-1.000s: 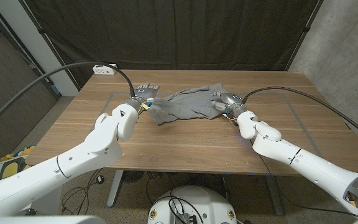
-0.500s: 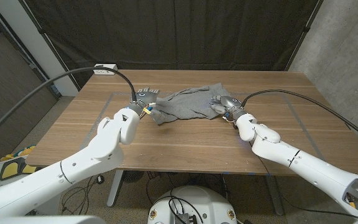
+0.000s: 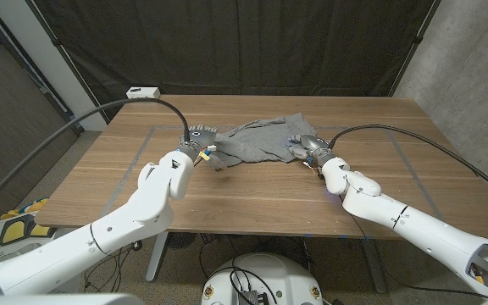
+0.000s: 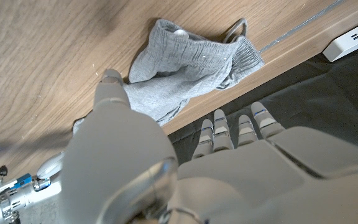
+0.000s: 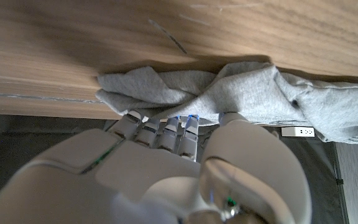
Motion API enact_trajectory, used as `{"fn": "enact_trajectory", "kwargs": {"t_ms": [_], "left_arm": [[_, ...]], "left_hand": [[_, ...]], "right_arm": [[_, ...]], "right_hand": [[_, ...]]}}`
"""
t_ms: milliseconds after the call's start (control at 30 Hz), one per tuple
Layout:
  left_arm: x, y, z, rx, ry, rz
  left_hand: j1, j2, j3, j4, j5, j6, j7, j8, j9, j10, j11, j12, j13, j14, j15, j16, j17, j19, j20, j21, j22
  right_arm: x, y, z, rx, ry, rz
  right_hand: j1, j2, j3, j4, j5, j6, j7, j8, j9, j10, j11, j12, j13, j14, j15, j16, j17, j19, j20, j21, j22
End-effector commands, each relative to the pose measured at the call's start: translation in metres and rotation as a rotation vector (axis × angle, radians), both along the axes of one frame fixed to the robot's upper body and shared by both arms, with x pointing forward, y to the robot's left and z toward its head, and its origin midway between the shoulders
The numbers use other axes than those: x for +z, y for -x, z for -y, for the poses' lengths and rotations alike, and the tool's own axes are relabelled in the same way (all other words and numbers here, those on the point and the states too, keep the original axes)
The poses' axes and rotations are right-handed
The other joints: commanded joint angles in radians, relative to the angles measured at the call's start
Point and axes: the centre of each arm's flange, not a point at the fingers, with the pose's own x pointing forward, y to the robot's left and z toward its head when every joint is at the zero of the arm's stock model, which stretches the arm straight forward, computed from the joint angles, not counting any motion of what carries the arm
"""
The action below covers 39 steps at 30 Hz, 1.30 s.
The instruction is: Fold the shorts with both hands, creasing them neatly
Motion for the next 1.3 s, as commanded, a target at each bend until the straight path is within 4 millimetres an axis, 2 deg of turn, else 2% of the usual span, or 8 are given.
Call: {"fn": "enact_trajectory", "kwargs": {"t_ms": [33,400,600,733,900,967,1033,1300], "left_arm": [[-0.007,-0.011,0.003,0.058,-0.045,0.012],[-0.019,-0.029,0.007,0.053,-0.053,0.058],[-0.028,-0.036,0.017,0.047,-0.094,0.078],[-0.034,-0.041,0.022,0.048,-0.125,0.088],[-0.04,-0.043,0.027,0.058,-0.159,0.101],[-0.042,-0.043,0.03,0.07,-0.189,0.121],[-0.044,-0.042,0.032,0.075,-0.222,0.146],[-0.052,-0.05,0.038,0.117,-0.307,0.134]], "left_hand": [[0.018,0.016,-0.01,-0.002,0.005,0.039,-0.009,0.012,0.003,0.036,-0.016,0.012,0.002,0.029,-0.013,0.01,-0.001,0.021,0.0,-0.004,0.004],[0.054,0.065,-0.021,0.003,-0.021,0.178,-0.069,0.026,0.004,0.161,-0.075,0.028,0.002,0.124,-0.072,0.016,-0.002,0.096,-0.01,0.004,0.004],[0.069,0.082,-0.019,0.001,-0.034,0.212,-0.103,0.027,0.005,0.187,-0.085,0.027,0.002,0.145,-0.087,0.015,-0.002,0.111,-0.014,0.005,0.004],[0.079,0.09,-0.018,-0.001,-0.044,0.233,-0.11,0.028,0.005,0.204,-0.101,0.026,0.002,0.16,-0.094,0.015,-0.002,0.118,-0.018,0.004,0.004],[0.092,0.1,-0.016,-0.005,-0.057,0.259,-0.112,0.029,0.006,0.233,-0.105,0.029,0.002,0.174,-0.108,0.014,-0.003,0.128,-0.026,0.005,0.005],[0.102,0.106,-0.014,-0.008,-0.067,0.284,-0.113,0.032,0.007,0.255,-0.114,0.03,0.002,0.189,-0.115,0.015,-0.003,0.143,-0.039,0.01,0.007],[0.116,0.113,-0.013,-0.014,-0.081,0.325,-0.129,0.038,0.007,0.288,-0.134,0.032,0.003,0.209,-0.125,0.016,-0.003,0.159,-0.05,0.016,0.012],[0.143,0.121,-0.008,-0.024,-0.1,0.381,-0.126,0.043,0.008,0.348,-0.162,0.037,0.004,0.23,-0.146,0.015,-0.003,0.17,-0.057,0.023,0.019]], "right_arm": [[-0.005,-0.003,0.002,-0.004,-0.012,-0.019],[-0.005,-0.004,0.005,-0.011,-0.011,-0.018],[-0.006,-0.006,0.005,-0.004,-0.022,-0.027],[-0.006,-0.008,0.005,-0.004,-0.024,-0.027],[-0.005,-0.009,0.007,-0.005,-0.028,-0.026],[-0.006,-0.01,0.007,-0.01,-0.031,-0.032],[-0.006,-0.011,0.007,-0.01,-0.032,-0.032],[-0.006,-0.013,0.008,-0.008,-0.037,-0.033]], "right_hand": [[0.007,-0.004,0.012,0.0,-0.004,0.013,-0.001,0.007,0.0,0.007,-0.001,0.004,0.001,0.007,-0.067,0.001,0.002,0.001,0.004,0.001,0.001],[0.007,-0.005,0.017,-0.002,-0.007,0.019,0.002,0.009,0.0,0.007,-0.002,0.003,0.001,0.007,-0.067,0.0,0.001,0.002,0.005,0.001,0.0],[0.007,-0.006,0.02,-0.003,-0.009,0.024,0.002,0.01,0.0,0.008,-0.001,0.003,0.001,0.007,-0.067,0.0,0.001,0.002,0.005,0.001,0.0],[0.007,-0.006,0.022,-0.003,-0.01,0.026,0.003,0.01,0.0,0.008,-0.003,0.003,0.001,0.007,-0.067,0.0,0.0,0.002,0.007,0.001,0.0],[0.007,-0.007,0.024,-0.004,-0.011,0.029,0.003,0.011,0.0,0.009,-0.002,0.003,0.001,0.007,-0.067,0.0,0.0,0.001,0.009,0.001,0.0],[0.007,-0.007,0.025,-0.004,-0.011,0.03,0.004,0.011,0.0,0.009,-0.002,0.003,0.001,0.007,-0.067,0.0,0.0,0.001,0.009,0.001,0.0],[0.007,-0.007,0.026,-0.005,-0.012,0.03,0.004,0.01,0.0,0.009,-0.001,0.003,0.001,0.007,-0.068,0.0,0.0,0.002,0.009,0.001,0.0],[0.006,-0.008,0.03,-0.005,-0.014,0.031,0.005,0.01,0.0,0.008,-0.001,0.002,0.001,0.007,-0.068,-0.001,-0.001,0.001,0.009,0.001,0.0]]}}
